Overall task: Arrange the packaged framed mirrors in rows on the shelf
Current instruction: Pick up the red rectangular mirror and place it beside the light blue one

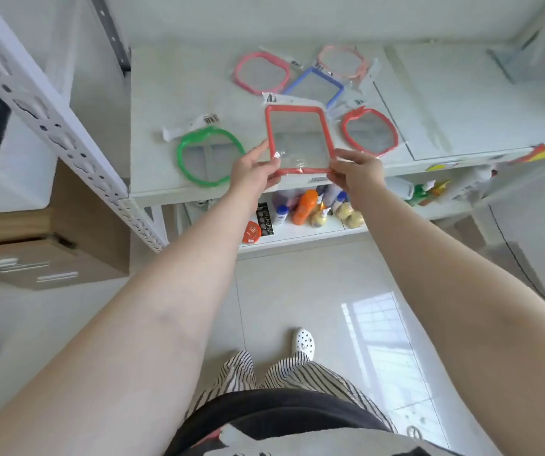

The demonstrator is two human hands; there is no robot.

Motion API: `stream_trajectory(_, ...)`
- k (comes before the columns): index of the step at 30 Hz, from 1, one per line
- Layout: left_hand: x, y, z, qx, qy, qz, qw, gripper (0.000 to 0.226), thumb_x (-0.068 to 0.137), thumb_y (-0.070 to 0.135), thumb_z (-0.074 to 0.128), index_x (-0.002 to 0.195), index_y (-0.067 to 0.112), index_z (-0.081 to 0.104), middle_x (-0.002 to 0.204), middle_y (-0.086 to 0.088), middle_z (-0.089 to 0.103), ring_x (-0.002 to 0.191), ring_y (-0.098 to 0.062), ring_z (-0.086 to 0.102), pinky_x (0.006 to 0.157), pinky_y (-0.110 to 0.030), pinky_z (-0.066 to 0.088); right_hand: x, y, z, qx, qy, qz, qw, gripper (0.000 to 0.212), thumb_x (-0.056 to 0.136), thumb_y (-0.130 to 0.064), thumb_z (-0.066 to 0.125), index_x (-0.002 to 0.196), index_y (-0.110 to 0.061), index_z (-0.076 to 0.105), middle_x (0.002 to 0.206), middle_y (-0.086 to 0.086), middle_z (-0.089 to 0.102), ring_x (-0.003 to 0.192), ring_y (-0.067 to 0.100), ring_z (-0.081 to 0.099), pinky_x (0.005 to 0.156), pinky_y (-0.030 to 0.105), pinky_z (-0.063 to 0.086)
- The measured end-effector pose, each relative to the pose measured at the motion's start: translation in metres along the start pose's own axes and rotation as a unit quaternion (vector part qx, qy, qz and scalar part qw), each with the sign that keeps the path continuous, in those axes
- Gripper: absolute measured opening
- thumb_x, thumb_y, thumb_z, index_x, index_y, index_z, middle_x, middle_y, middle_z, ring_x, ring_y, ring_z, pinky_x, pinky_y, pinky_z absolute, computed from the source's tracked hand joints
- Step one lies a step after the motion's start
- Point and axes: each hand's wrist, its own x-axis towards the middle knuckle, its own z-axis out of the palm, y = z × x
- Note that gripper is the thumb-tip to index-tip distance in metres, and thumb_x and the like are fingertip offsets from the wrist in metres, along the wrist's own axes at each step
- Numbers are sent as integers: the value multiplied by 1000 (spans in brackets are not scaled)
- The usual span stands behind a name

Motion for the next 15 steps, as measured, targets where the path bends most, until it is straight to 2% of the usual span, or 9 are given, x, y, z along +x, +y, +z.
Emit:
stream_trajectory(2, -6, -6, 22, 19, -21, 4, 1000, 57, 87, 3, 63, 139, 18, 47, 90, 1, 67, 78, -15, 64, 83, -25, 55, -3, 1, -26, -8, 25, 4, 1000, 28, 84, 4, 66, 111, -1, 68, 75, 7, 66, 65, 18, 65, 76, 25, 60)
stream_trajectory(5, -14, -13, 57, 32, -50, -1, 998, 55, 85, 5, 65, 136, 22, 51, 87, 2, 68, 76, -16, 62, 73, -25, 54, -6, 4, -67, -6, 54, 6, 998, 22, 83, 4, 65, 103, -4, 70, 74, 10, 68, 69, 24, 66, 88, 37, 56)
stream_trajectory(6, -16, -17, 70, 33, -60, -7, 998, 54, 85, 6, 65, 135, 24, 53, 87, 3, 68, 80, -18, 62, 74, -26, 54, -8, 5, -81, 4, 65, 8, 998, 25, 83, 4, 65, 106, -3, 70, 75, 10, 68, 68, 23, 66, 87, 36, 58)
stream_trajectory(9, -22, -33, 112, 32, -90, -21, 995, 53, 86, 4, 64, 134, 24, 54, 88, 6, 70, 92, -18, 65, 92, -31, 54, -13, 5, -128, 34, 89, 6, 995, 28, 85, 4, 64, 113, 0, 67, 84, 11, 69, 67, 17, 68, 75, 24, 61)
stream_trajectory(10, -25, -40, 127, 39, -99, -22, 994, 53, 86, 5, 65, 134, 24, 54, 87, 8, 71, 92, -17, 66, 94, -30, 54, -14, 4, -145, 41, 94, 5, 995, 28, 85, 4, 64, 113, 0, 66, 85, 11, 68, 67, 16, 68, 72, 22, 60)
stream_trajectory(12, -30, -53, 160, 48, -120, -26, 991, 53, 86, 5, 65, 134, 24, 54, 84, 12, 71, 86, -13, 67, 87, -25, 55, -11, 5, -183, 48, 107, 7, 993, 29, 86, 4, 64, 114, -1, 66, 87, 10, 67, 68, 16, 67, 72, 21, 60)
stream_trajectory(15, -38, -72, 213, 64, -140, -34, 987, 53, 87, 4, 63, 136, 23, 52, 87, 8, 68, 74, -8, 64, 64, -14, 53, -3, 7, -242, 51, 122, 13, 991, 29, 85, 3, 65, 113, -3, 67, 92, 11, 67, 68, 15, 68, 73, 21, 60)
